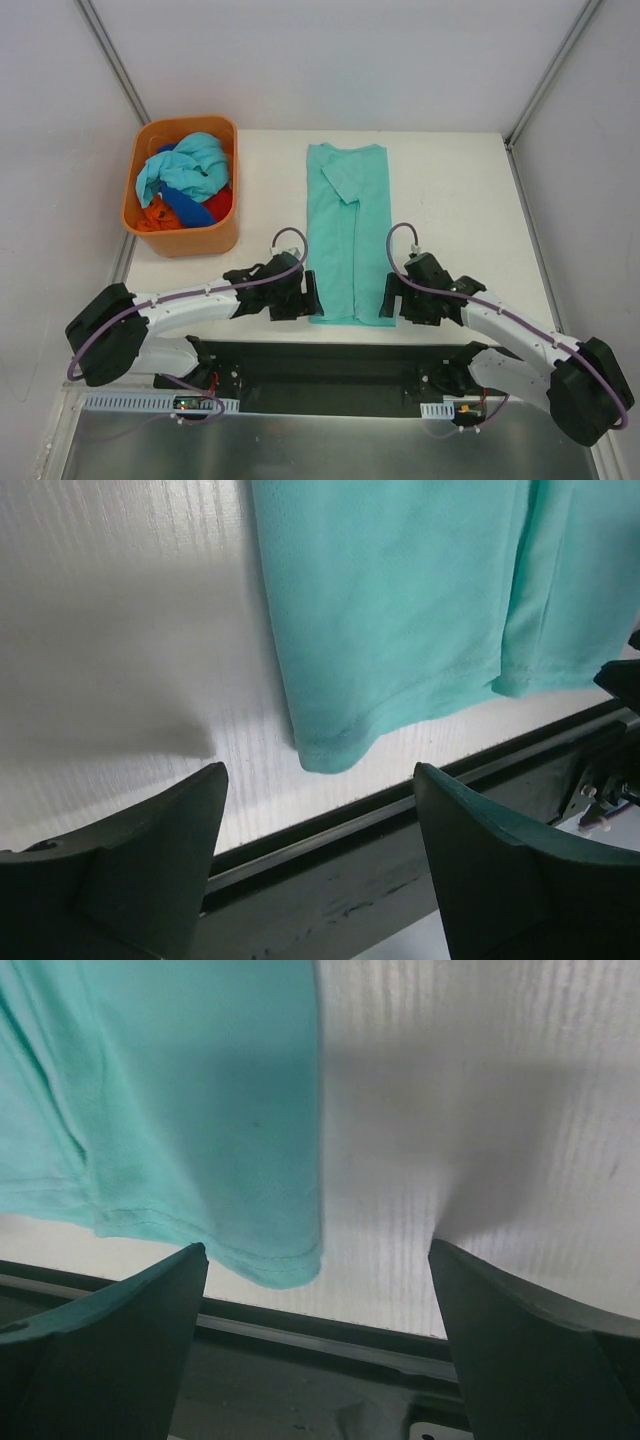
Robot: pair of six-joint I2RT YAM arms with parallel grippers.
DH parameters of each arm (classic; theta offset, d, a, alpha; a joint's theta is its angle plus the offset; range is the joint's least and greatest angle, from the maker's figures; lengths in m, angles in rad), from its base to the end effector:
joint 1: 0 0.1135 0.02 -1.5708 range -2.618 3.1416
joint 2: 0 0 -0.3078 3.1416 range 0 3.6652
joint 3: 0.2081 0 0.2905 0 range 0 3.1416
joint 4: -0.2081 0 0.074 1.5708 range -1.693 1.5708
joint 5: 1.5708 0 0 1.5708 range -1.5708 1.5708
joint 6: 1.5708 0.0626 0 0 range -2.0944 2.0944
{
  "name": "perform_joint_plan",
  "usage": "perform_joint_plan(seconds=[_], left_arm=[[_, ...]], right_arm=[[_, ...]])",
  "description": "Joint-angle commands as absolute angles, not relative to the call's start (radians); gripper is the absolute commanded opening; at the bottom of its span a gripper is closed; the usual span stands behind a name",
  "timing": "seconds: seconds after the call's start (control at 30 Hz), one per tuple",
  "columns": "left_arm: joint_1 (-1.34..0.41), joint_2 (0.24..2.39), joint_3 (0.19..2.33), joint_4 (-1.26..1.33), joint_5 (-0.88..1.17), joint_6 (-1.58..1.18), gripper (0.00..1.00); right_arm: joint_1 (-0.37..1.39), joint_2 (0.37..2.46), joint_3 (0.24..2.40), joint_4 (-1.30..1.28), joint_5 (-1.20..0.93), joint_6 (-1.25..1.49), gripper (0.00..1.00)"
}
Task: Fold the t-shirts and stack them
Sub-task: Grab the bottom of the folded rectangular tshirt with both arms
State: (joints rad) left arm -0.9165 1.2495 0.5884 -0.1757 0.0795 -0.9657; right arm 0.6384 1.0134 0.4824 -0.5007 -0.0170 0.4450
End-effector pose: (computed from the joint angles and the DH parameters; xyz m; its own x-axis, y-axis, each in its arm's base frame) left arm 0.1636 -0.2215 0.1771 -0.9342 -0.1291 -0.3325 0.0967 0.8056 -0.5845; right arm 0.1622 0.1217 0.1653 -0.8815 -0.1182 -0.4571 -0.2475 0.9402 0.2341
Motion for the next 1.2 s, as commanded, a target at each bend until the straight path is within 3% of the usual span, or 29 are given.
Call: perform_joint_plan(seconds=[0.0,0.1,0.2,0.27,0.33,0.37,0.4,0.43,0.53,0.63,0.7,0.9,1.17], left_arm=[[-0.919,1.336,0.595,-0.1,0.092,-1.009,0.64],[-0.922,1.386,0.603,-0.086,0.11,-1.005,0.47],[-0.92,1.426,0.612,-0.078,0.144,-0.994,0.36],[-0.922,1.434,0.611,-0.077,0.144,-0.992,0.22],[-0.92,1.433,0.607,-0.078,0.144,-0.997,0.04],[-0.92,1.43,0.606,-0.078,0.146,-0.997,0.01],[-0.922,1.424,0.603,-0.078,0.144,-0.997,0.0],[-0.922,1.419,0.6,-0.077,0.144,-1.003,0.0],[-0.922,1.407,0.591,-0.078,0.15,-1.008,0.0],[-0.942,1.381,0.581,-0.078,0.169,-1.011,0.0],[-0.974,1.335,0.56,-0.08,0.157,-1.022,0.0],[-0.988,1.25,0.525,-0.08,0.137,-1.086,0.0],[-0.914,1.269,0.753,-0.172,0.058,-0.939,0.0]], right_arm=[[0.634,1.028,0.462,-0.431,-0.078,0.463,0.99],[0.634,1.031,0.448,-0.431,-0.077,0.468,0.95],[0.634,1.032,0.433,-0.416,-0.095,0.472,0.9],[0.634,1.042,0.423,-0.403,-0.101,0.479,0.84],[0.635,1.057,0.416,-0.381,-0.118,0.485,0.72],[0.634,1.058,0.405,-0.37,-0.127,0.488,0.67],[0.634,1.057,0.399,-0.359,-0.133,0.492,0.63],[0.635,1.054,0.396,-0.353,-0.138,0.491,0.49],[0.635,1.042,0.393,-0.365,-0.144,0.485,0.24],[0.644,0.993,0.385,-0.393,-0.156,0.488,0.05],[0.67,0.951,0.367,-0.423,-0.153,0.509,0.01],[0.732,0.77,0.363,-0.501,-0.086,0.554,0.01],[0.73,0.863,0.651,-0.578,0.121,0.446,0.01]])
